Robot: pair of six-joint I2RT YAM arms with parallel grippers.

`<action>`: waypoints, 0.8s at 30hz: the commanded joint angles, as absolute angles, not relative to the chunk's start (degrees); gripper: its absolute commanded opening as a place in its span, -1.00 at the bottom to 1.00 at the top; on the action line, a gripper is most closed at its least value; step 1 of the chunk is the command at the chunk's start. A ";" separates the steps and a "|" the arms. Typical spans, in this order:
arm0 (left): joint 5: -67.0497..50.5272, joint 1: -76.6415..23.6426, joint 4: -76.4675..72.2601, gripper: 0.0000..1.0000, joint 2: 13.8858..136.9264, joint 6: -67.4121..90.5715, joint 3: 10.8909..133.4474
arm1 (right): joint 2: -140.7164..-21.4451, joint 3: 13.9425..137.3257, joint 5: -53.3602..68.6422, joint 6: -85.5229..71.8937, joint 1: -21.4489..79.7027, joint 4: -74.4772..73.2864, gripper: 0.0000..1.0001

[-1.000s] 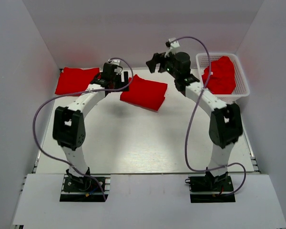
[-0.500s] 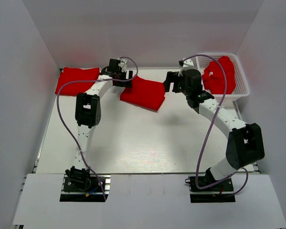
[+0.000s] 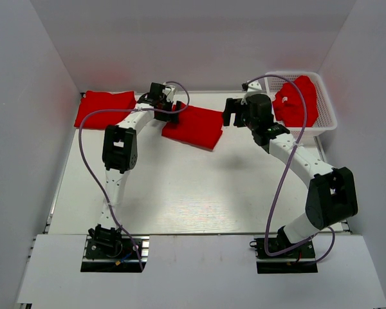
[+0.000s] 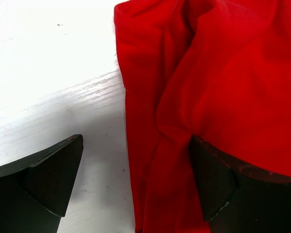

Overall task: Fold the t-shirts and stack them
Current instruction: Put the neatly folded tshirt into the corner of the board with the left arm

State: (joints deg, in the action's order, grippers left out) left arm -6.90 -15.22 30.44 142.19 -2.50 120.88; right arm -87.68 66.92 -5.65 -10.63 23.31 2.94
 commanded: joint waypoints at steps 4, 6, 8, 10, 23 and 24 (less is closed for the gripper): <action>-5.54 -15.82 35.07 0.94 142.47 -4.22 117.08 | -86.84 66.45 -6.94 -11.77 23.11 3.25 0.81; -6.15 -15.82 35.07 0.84 142.47 -4.22 115.23 | -86.84 66.27 -7.29 -12.30 23.12 3.16 0.81; -8.52 -15.82 35.07 0.73 141.94 -3.60 113.39 | -86.75 65.92 -7.03 -12.92 23.03 3.43 0.81; -11.49 -15.82 34.19 0.49 141.94 -2.90 111.20 | -86.40 65.40 -7.30 -13.35 23.03 3.43 0.81; -22.83 -14.60 21.64 -1.00 131.33 1.66 99.07 | -84.20 63.72 -10.72 -12.83 23.03 3.34 0.81; -23.37 -14.59 18.58 -1.00 129.66 2.19 98.01 | -84.03 63.46 -10.81 -12.92 22.94 3.43 0.81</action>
State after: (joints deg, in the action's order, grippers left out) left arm -19.33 -14.98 17.17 133.99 0.32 102.59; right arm -87.11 63.55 -9.10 -13.08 23.24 2.66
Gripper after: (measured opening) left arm 0.047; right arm 0.904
